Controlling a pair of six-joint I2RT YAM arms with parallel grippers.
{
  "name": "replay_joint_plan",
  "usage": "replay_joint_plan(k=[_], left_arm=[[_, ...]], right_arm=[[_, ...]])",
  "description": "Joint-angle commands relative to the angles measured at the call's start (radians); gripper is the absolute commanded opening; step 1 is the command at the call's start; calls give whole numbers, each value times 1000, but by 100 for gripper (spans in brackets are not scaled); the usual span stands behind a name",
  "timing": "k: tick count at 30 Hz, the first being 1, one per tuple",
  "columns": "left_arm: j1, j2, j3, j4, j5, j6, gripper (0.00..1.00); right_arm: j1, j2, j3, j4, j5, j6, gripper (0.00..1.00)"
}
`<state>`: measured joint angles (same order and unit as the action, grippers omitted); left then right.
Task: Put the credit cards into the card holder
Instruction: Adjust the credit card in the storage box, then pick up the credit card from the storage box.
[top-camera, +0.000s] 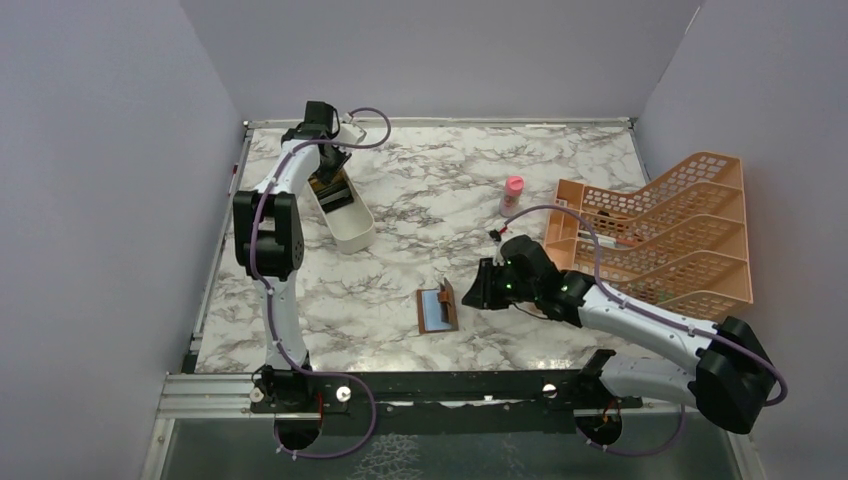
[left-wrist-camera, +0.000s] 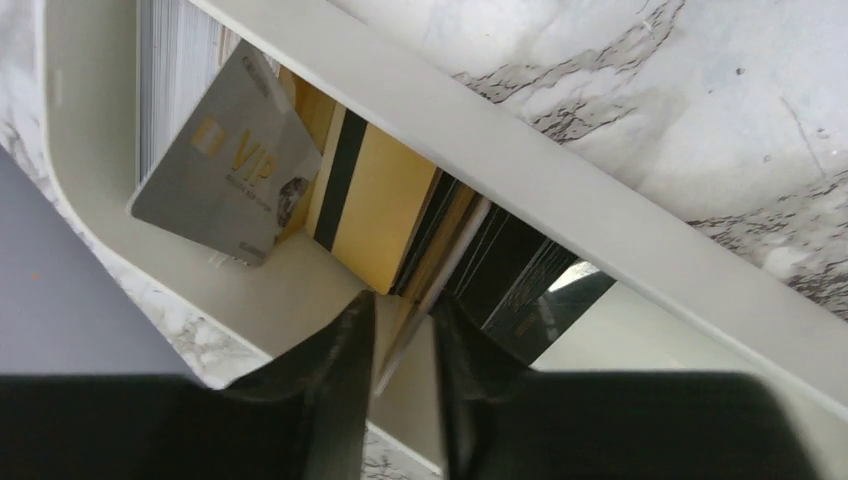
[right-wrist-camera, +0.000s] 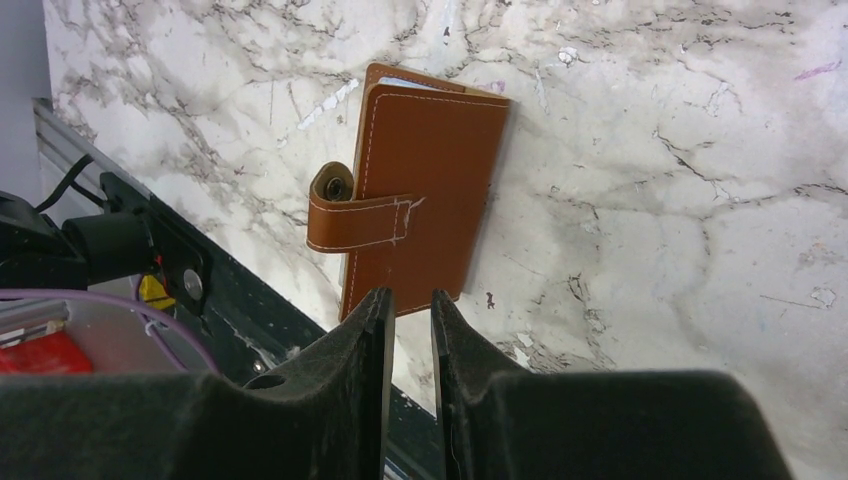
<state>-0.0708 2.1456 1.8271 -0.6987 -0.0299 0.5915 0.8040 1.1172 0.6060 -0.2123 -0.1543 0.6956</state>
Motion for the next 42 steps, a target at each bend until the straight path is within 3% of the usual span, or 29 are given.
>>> replay_joint_plan(k=[1, 2, 5, 22, 32, 42], left_arm=[[18, -42, 58, 55, -15, -3, 41], [20, -55, 55, 69, -4, 2, 46], [30, -86, 40, 102, 21, 23, 47], [78, -1, 154, 121, 128, 110, 45], [80, 11, 99, 121, 189, 134, 42], [89, 62, 150, 122, 201, 142, 41]], right_arm=[[4, 23, 48, -12, 6, -11, 25], [4, 25, 51, -12, 6, -11, 25], [4, 32, 55, -12, 5, -13, 25], [4, 86, 87, -13, 5, -30, 25], [4, 118, 106, -4, 2, -30, 25], [4, 131, 118, -7, 4, -30, 25]])
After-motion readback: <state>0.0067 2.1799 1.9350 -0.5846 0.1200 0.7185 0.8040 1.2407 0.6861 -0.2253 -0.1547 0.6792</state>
